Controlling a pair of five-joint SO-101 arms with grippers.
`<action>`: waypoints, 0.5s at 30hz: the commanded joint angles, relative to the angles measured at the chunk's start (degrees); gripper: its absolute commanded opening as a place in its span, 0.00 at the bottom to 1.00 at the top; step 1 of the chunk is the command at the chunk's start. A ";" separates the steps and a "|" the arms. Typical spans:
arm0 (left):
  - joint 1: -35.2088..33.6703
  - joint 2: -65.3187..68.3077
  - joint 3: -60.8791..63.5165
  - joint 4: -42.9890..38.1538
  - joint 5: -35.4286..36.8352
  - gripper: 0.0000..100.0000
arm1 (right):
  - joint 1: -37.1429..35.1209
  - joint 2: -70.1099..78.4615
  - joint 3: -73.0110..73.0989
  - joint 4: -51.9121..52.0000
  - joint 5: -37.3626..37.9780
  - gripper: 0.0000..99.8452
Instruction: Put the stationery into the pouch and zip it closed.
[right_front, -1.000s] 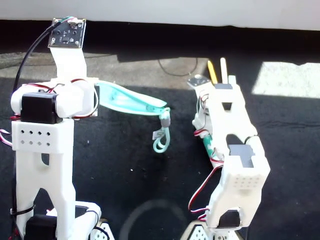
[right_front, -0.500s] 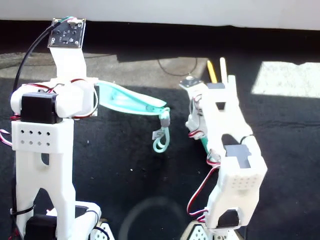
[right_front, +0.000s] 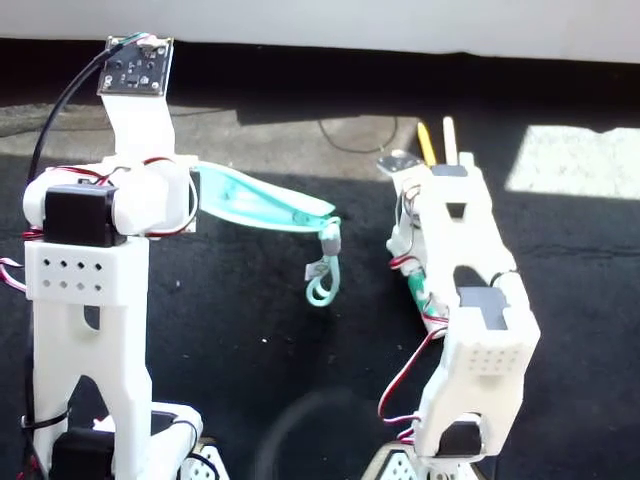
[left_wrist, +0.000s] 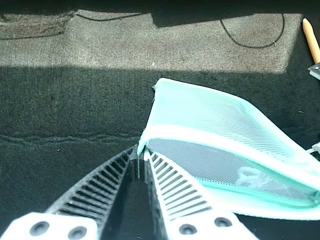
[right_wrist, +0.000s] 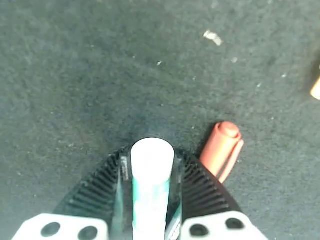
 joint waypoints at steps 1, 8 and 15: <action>0.48 0.13 0.22 -0.26 0.00 0.01 | -0.13 -14.73 -0.84 3.91 0.26 0.01; 0.92 0.13 -3.47 0.00 0.44 0.01 | -0.31 -45.14 -0.84 4.18 -3.96 0.01; 0.84 0.22 -12.35 8.09 0.44 0.01 | -0.66 -60.26 -1.01 1.80 -6.51 0.01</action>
